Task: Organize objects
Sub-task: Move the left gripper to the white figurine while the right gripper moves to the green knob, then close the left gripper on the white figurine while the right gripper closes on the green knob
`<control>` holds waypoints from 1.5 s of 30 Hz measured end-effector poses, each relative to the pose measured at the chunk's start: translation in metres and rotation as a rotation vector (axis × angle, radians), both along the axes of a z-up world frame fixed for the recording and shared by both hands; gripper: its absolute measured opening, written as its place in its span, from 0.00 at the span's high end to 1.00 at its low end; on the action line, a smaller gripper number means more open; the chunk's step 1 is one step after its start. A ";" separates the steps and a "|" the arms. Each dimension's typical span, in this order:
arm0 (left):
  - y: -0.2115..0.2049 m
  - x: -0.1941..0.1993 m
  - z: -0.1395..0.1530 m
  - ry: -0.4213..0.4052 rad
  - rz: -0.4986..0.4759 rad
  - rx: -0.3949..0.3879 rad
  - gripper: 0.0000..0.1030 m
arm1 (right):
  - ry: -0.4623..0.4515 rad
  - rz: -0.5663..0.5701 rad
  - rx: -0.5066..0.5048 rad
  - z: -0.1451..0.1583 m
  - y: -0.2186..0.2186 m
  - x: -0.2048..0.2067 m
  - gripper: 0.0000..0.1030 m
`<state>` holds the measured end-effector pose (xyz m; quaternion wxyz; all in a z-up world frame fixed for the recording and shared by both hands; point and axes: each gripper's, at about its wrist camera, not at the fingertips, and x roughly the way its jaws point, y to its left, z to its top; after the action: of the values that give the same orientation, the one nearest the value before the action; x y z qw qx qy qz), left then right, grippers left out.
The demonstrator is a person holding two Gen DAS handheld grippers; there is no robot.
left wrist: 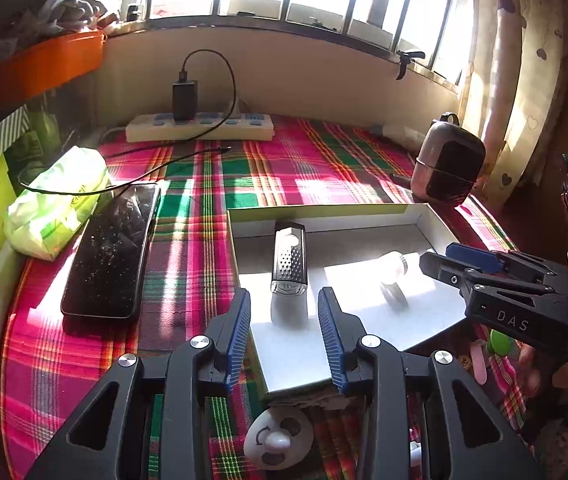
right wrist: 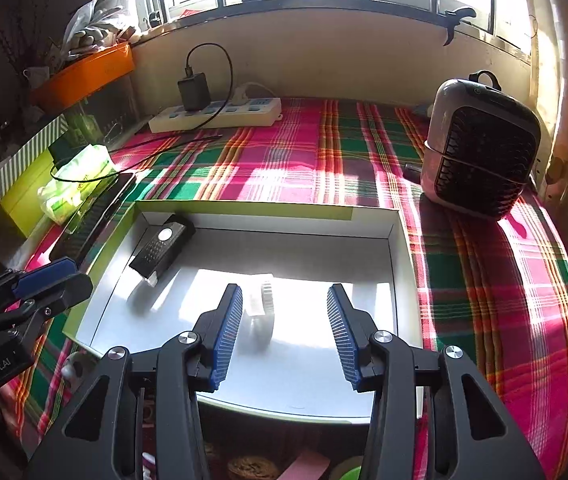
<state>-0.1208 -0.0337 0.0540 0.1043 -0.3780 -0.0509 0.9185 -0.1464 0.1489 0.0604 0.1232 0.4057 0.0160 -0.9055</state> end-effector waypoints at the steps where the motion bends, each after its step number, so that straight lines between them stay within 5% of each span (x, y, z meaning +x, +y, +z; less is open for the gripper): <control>1: -0.001 0.002 0.000 0.000 0.003 0.003 0.68 | 0.002 -0.002 -0.001 0.000 0.001 0.002 0.56; 13: -0.016 0.035 -0.010 0.002 0.066 0.038 0.68 | 0.044 -0.034 -0.027 0.002 0.021 0.040 0.56; 45: -0.023 0.059 -0.041 -0.073 -0.010 0.106 0.66 | 0.010 -0.091 -0.032 -0.025 0.068 0.090 0.54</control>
<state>-0.0622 -0.0571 0.0129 0.1270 -0.4055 -0.1014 0.8995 -0.0561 0.2164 0.0353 0.0882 0.3996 -0.0163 -0.9123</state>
